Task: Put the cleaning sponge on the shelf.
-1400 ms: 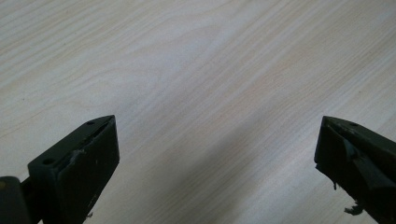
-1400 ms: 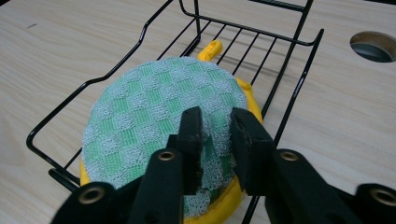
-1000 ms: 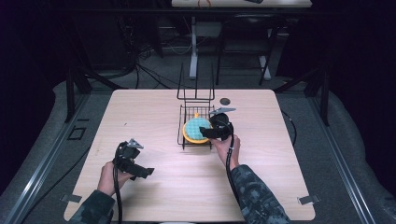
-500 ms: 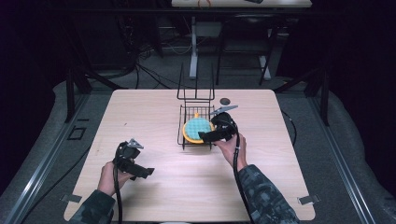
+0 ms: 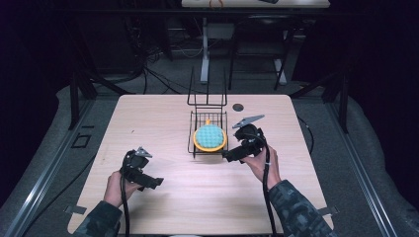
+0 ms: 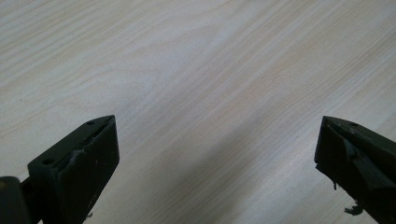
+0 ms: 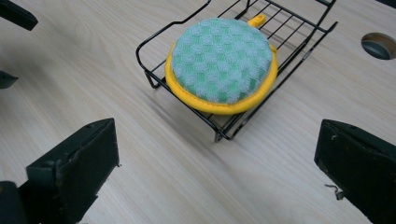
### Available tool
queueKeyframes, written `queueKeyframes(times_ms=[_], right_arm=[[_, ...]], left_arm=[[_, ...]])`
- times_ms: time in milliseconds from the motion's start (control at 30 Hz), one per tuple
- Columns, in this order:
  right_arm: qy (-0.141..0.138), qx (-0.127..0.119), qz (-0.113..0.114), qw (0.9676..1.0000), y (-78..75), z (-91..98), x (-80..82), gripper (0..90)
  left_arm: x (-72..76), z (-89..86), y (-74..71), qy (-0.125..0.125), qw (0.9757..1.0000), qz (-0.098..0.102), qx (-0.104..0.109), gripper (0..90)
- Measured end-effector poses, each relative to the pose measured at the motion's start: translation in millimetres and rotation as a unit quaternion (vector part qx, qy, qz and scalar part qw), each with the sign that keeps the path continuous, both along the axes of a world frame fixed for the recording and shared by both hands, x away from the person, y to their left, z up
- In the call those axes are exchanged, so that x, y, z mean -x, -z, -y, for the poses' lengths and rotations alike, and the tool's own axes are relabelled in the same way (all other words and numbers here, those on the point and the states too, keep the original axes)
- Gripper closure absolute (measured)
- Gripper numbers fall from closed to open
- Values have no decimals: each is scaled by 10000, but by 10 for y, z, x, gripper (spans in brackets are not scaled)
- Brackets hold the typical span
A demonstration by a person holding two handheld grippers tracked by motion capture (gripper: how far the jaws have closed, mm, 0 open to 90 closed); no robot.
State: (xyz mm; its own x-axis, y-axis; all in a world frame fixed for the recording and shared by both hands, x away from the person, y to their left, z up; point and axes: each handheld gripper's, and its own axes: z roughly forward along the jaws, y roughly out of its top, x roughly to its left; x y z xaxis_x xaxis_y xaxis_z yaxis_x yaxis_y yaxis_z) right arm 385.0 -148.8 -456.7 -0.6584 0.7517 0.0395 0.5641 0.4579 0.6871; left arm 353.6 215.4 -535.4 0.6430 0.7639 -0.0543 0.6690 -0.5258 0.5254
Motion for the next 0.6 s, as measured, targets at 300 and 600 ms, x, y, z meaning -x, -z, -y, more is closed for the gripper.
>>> queueKeyframes(times_ms=[300, 600], right_arm=[[177, -2, 80, 9998, -112, 347, 269, 0], [418, 52, 81, 9991, -87, 664, 489, 0]], left_arm=[[4, 8, 6, 10, 10000, -8, -28, 1], [4, 10, 6, 17, 10000, -15, -31, 1]])
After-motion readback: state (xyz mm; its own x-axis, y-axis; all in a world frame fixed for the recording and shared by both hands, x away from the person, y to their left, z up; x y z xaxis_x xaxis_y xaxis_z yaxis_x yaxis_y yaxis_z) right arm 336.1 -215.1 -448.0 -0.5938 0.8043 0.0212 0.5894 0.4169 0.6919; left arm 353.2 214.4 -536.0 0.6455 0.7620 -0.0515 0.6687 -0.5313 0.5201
